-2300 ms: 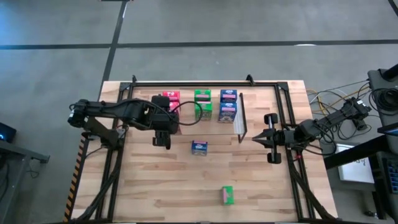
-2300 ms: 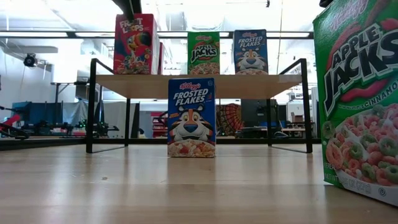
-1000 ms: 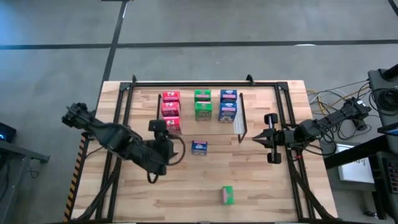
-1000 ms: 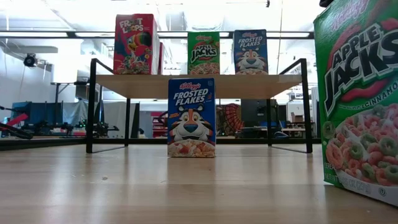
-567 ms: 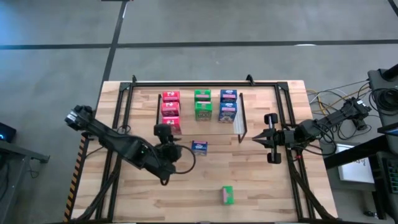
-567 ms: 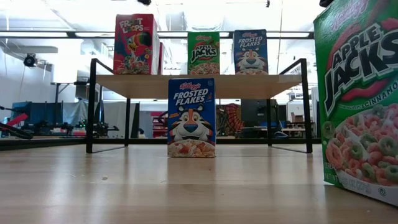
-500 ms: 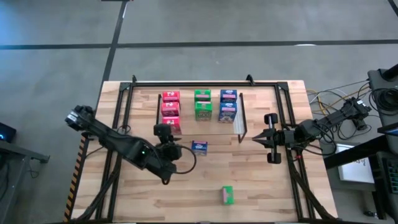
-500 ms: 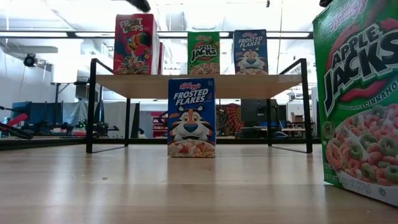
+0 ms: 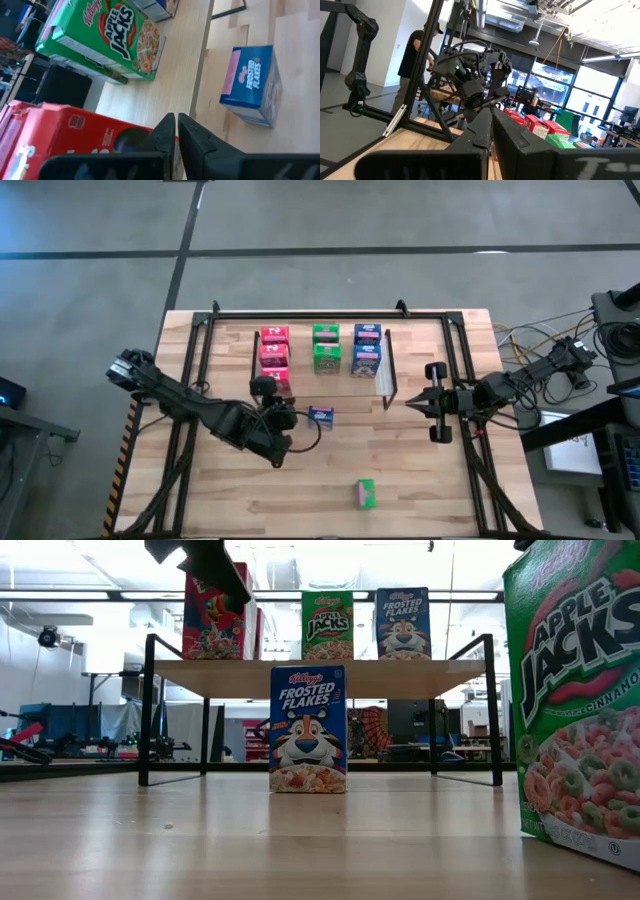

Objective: Stack cereal on shelf
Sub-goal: Put the left red cereal box on the shelf, aligned with the other red cereal boxes

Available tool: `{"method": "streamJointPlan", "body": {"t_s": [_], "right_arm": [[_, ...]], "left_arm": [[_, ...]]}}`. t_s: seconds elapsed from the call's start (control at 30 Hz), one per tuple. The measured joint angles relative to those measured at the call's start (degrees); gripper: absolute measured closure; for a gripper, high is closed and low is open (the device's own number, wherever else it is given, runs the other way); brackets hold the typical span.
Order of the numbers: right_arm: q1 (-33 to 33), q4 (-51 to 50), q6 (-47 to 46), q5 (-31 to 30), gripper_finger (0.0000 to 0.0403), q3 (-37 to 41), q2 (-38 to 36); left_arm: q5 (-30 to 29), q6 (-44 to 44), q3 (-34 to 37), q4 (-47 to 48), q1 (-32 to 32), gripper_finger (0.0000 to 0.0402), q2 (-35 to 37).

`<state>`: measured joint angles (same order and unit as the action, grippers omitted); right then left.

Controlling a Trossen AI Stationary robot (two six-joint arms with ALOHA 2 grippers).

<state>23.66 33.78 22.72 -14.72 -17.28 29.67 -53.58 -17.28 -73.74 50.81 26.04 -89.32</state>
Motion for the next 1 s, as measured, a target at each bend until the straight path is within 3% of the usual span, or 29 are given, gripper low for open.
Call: {"method": "streamJointPlan", "body": {"t_s": [1.0], "right_arm": [[-0.01, -0.02, -0.02, -0.02, 0.0394, 0.0, 0.0]], "left_arm": [[-0.05, -3.59, 0.44, 9.47, -1.97, 0.0402, 0.0]]}}
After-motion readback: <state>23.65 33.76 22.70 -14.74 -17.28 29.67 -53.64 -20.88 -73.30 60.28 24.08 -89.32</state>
